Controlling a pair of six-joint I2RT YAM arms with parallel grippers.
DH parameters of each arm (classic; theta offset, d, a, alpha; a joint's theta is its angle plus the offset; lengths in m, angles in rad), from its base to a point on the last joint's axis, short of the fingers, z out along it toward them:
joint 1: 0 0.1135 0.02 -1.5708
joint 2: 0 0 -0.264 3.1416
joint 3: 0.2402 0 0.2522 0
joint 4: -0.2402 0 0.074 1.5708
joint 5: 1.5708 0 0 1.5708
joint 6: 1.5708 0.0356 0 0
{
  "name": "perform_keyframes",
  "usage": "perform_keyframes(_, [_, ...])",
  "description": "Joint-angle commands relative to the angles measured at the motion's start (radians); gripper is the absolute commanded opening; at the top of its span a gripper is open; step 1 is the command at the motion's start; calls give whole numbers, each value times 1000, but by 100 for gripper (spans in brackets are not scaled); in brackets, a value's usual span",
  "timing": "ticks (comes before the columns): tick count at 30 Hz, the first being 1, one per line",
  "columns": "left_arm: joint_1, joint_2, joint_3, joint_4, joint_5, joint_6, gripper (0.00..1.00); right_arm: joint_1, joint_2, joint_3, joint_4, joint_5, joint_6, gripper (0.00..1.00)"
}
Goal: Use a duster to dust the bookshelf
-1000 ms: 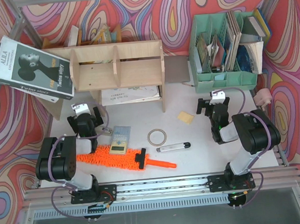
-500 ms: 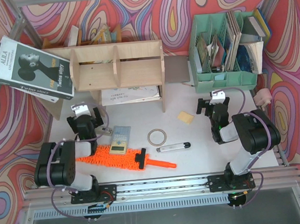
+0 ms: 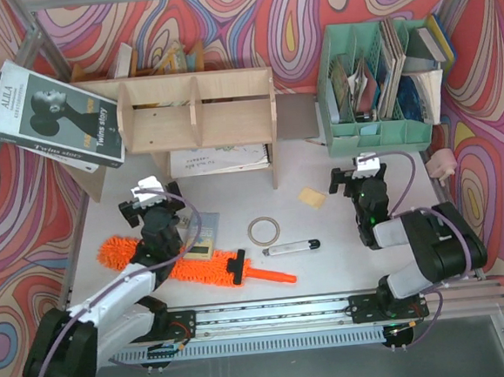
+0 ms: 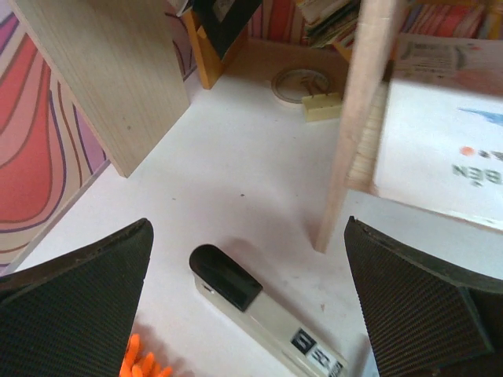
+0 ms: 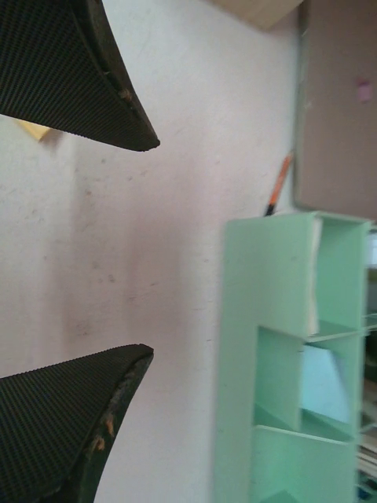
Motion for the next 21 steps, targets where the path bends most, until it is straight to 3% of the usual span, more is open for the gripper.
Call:
perform_keyframes(1, [-144, -93, -36, -87, -266, 87, 98, 39, -126, 1, -96, 23, -17, 99])
perform_keyframes(5, [-236, -247, -21, -297, -318, 19, 98, 69, -272, 36, -299, 14, 25, 99])
perform_keyframes(13, [-256, -584, 46, -795, -245, -359, 98, 73, -629, 64, -641, -32, 297, 99])
perform_keyframes(18, [-254, -651, 121, -1047, -238, -633, 98, 71, -716, 110, -944, 73, 595, 99])
perform_keyframes(21, [-255, -669, 177, -1230, -205, -786, 98, 71, -689, 132, -990, 6, 578, 99])
